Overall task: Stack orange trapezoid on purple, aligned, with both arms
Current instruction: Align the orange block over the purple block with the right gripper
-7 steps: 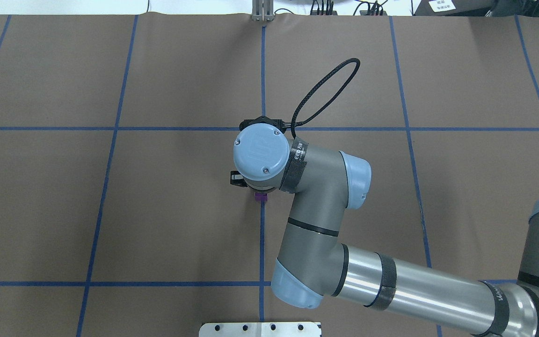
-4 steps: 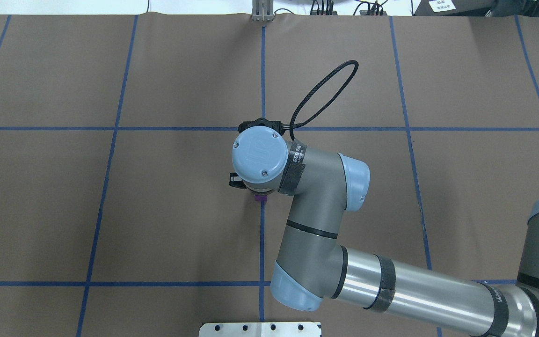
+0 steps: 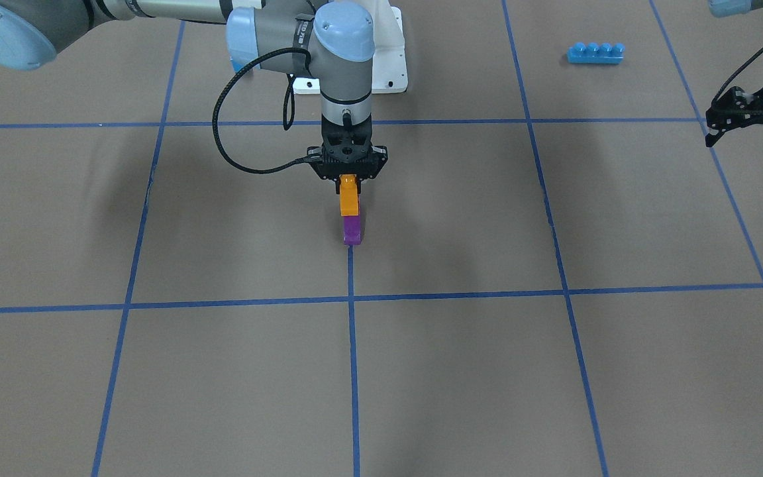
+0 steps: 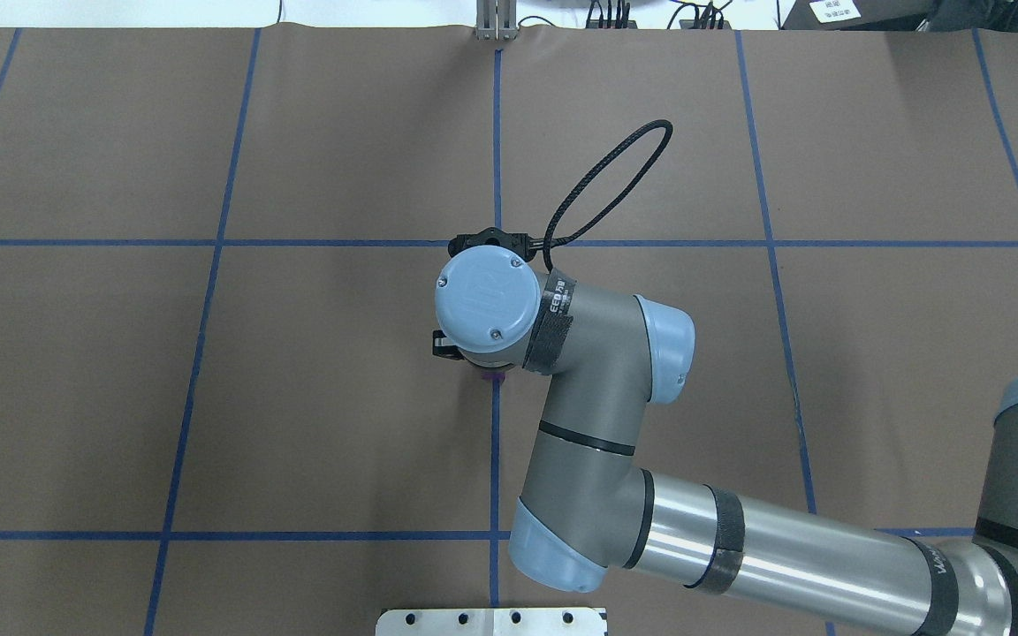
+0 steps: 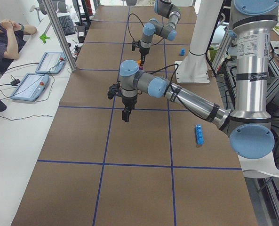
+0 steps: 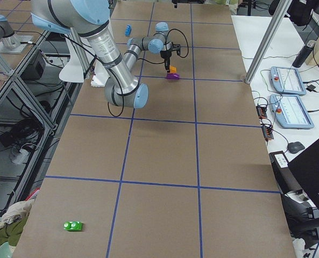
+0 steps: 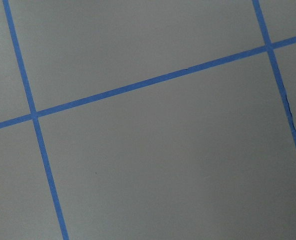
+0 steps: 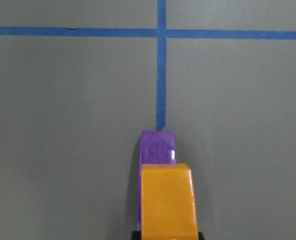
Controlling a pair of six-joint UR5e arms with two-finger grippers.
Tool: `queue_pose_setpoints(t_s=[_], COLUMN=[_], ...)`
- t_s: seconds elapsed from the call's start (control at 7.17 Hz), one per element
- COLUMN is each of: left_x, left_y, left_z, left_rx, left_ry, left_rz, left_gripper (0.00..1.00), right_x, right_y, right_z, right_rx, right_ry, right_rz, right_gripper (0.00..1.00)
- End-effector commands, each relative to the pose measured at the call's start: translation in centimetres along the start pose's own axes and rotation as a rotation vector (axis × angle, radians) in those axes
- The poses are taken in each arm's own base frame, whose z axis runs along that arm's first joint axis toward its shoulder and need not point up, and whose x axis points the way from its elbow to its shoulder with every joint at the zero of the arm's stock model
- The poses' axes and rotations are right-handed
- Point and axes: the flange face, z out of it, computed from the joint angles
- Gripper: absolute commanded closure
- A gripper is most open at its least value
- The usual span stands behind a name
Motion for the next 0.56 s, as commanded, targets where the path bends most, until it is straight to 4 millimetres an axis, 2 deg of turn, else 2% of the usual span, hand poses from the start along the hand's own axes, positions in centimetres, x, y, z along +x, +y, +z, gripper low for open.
queue_pose_setpoints(t_s=[0.0,0.42], left_x=[0.00,0.00], left_y=[0.00,0.00], left_z=[0.00,0.00], left_rx=[0.000,0.000], left_ry=[0.000,0.000], left_rz=[0.000,0.000], left_gripper=[0.00,0.00], right_x=[-0.64,-0.77], right_y=[-0.05,-0.63], right_z=[-1.10,-1.48], right_rx=[0.005,0.014], right_ry=[-0.022,-0.025], right_rz=[-0.005,-0.021], right_gripper=[1.00,1.00])
